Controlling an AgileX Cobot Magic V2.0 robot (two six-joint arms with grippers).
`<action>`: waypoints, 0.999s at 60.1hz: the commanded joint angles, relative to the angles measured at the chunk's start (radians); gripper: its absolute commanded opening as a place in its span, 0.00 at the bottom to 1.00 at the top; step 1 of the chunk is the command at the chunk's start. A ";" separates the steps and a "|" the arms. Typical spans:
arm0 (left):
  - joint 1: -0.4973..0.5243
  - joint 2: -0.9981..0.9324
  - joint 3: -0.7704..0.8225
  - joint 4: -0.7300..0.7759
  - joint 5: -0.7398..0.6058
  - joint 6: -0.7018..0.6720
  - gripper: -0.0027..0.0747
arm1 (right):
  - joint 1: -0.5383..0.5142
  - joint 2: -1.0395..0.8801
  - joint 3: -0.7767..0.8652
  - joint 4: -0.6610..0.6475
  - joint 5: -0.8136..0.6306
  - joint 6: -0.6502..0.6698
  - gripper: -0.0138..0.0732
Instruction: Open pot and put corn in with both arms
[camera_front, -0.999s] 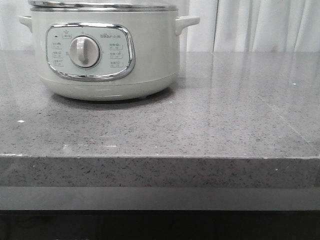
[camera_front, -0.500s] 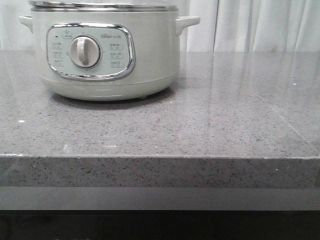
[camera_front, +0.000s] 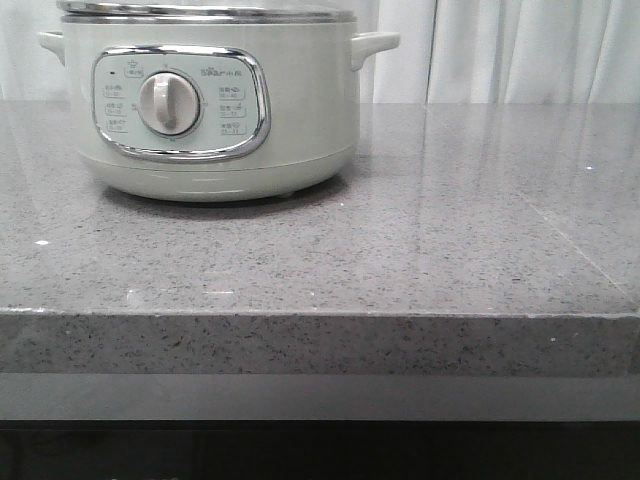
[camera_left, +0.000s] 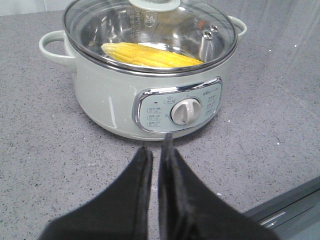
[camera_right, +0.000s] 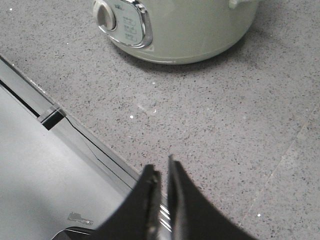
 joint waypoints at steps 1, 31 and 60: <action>-0.001 0.000 -0.029 -0.008 -0.090 0.001 0.01 | -0.002 0.000 -0.023 0.005 -0.062 -0.010 0.09; 0.001 -0.014 -0.012 -0.008 -0.104 0.001 0.01 | -0.002 0.000 -0.023 0.005 -0.062 -0.010 0.08; 0.391 -0.474 0.583 -0.053 -0.536 0.001 0.01 | -0.002 0.000 -0.023 0.005 -0.062 -0.010 0.08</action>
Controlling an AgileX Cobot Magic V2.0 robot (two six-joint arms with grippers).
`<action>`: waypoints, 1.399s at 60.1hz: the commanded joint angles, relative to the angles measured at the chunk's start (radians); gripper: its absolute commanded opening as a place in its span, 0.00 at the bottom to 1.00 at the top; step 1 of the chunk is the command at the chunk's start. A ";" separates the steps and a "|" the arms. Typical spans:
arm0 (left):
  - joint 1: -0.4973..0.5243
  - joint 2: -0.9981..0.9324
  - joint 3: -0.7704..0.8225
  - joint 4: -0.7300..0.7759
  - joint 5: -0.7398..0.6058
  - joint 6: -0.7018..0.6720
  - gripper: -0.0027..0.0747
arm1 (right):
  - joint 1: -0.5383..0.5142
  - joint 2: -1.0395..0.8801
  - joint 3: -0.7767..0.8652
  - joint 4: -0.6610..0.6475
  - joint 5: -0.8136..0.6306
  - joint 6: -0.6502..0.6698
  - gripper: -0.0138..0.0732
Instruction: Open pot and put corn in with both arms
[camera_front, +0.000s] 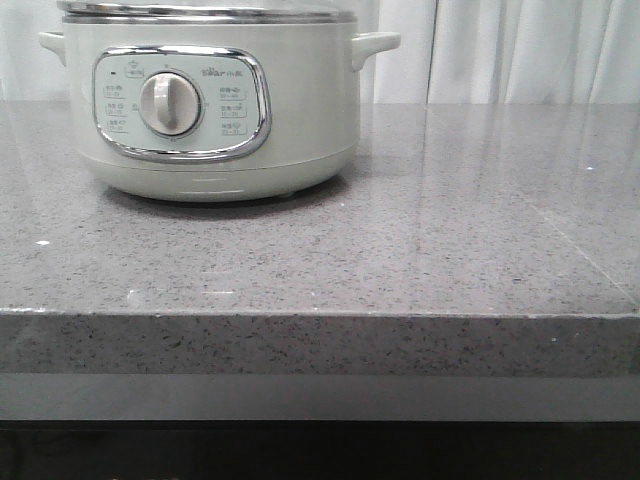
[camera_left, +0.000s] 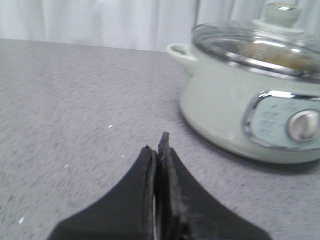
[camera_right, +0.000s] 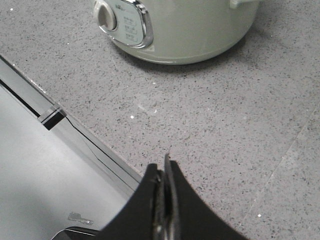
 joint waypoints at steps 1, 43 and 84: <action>0.026 -0.065 0.071 -0.013 -0.159 -0.001 0.01 | -0.002 0.000 -0.023 0.005 -0.062 -0.010 0.08; 0.054 -0.218 0.242 -0.013 -0.330 -0.001 0.01 | -0.002 0.000 -0.023 0.005 -0.063 -0.010 0.08; 0.054 -0.218 0.242 -0.013 -0.330 -0.001 0.01 | -0.244 -0.257 0.233 -0.025 -0.335 -0.010 0.08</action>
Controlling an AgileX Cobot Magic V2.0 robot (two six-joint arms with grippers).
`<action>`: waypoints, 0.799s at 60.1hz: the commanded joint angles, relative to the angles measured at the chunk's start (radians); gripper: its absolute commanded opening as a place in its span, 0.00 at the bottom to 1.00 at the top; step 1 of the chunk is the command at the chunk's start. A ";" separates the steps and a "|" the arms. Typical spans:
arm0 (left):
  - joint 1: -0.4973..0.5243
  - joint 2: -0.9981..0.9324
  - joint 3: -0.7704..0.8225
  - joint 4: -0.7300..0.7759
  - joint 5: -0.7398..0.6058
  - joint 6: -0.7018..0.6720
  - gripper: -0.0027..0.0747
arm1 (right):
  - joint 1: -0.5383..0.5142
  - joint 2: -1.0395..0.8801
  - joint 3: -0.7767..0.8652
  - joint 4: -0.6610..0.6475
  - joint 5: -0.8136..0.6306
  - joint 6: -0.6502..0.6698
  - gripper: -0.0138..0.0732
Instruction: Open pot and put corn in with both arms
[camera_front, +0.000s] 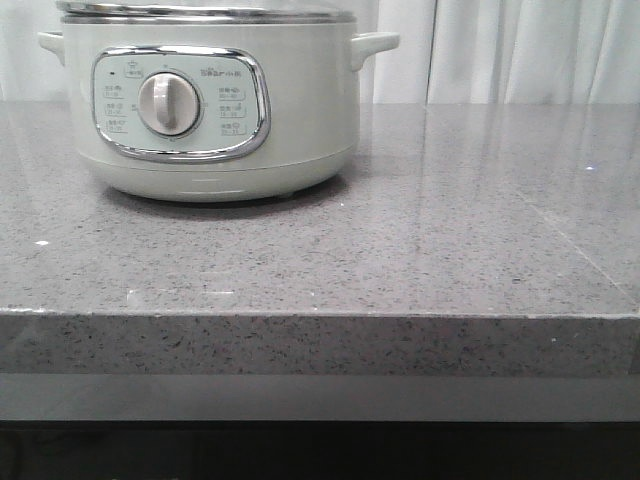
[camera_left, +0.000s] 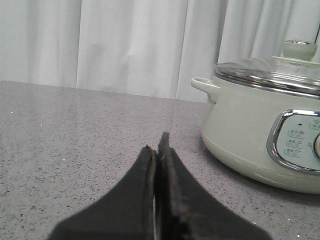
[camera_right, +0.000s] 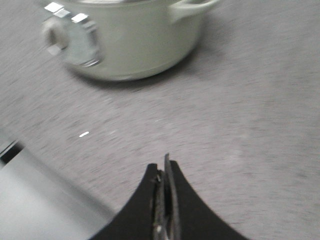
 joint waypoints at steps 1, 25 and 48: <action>0.001 -0.011 0.011 -0.007 -0.085 -0.003 0.01 | -0.100 -0.115 0.089 0.009 -0.194 -0.010 0.08; 0.001 -0.011 0.011 -0.007 -0.085 -0.003 0.01 | -0.374 -0.607 0.593 0.012 -0.524 -0.010 0.08; 0.001 -0.011 0.011 -0.007 -0.085 -0.003 0.01 | -0.365 -0.685 0.688 0.014 -0.531 -0.010 0.08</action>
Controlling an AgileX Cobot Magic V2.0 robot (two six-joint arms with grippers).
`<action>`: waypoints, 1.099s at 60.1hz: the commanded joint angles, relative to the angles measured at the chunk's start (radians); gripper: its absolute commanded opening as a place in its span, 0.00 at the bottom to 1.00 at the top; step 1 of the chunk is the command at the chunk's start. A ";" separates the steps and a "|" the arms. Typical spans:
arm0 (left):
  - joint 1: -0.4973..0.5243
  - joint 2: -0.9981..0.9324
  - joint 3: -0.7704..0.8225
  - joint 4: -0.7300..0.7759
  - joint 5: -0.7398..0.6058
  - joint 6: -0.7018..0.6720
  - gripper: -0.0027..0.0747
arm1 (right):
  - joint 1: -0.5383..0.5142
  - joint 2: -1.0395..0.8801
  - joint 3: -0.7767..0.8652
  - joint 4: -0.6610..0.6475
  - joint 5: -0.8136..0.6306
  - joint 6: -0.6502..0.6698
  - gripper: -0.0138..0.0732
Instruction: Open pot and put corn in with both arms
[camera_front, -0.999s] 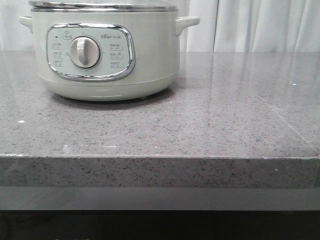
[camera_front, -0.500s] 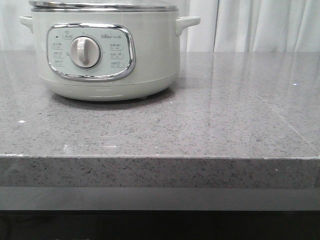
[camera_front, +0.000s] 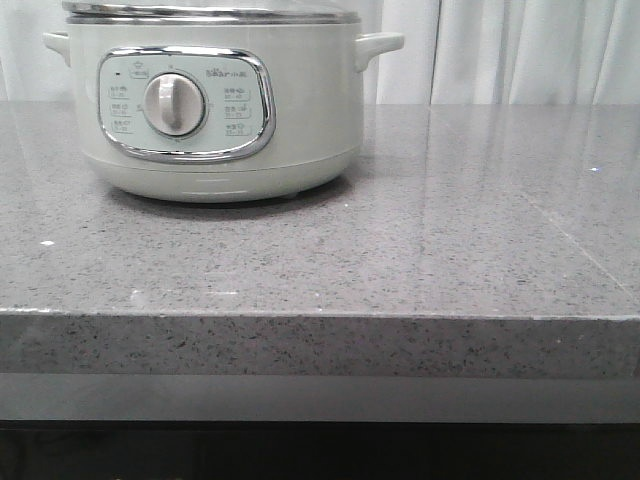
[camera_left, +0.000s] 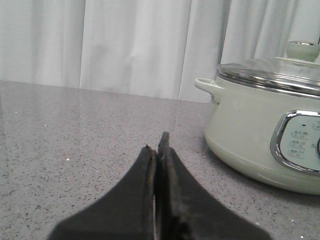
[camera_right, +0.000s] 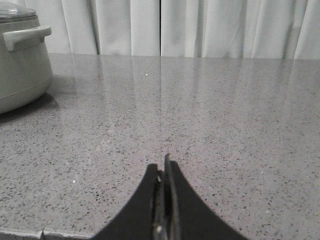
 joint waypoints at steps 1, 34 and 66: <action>0.001 -0.011 0.011 -0.007 -0.083 -0.003 0.01 | 0.003 -0.023 -0.012 0.001 -0.086 -0.010 0.08; 0.001 -0.011 0.011 -0.007 -0.083 -0.003 0.01 | -0.004 -0.023 -0.012 0.001 -0.086 -0.010 0.08; 0.001 -0.011 0.011 -0.007 -0.083 -0.003 0.01 | -0.083 -0.022 -0.012 0.001 -0.086 -0.010 0.08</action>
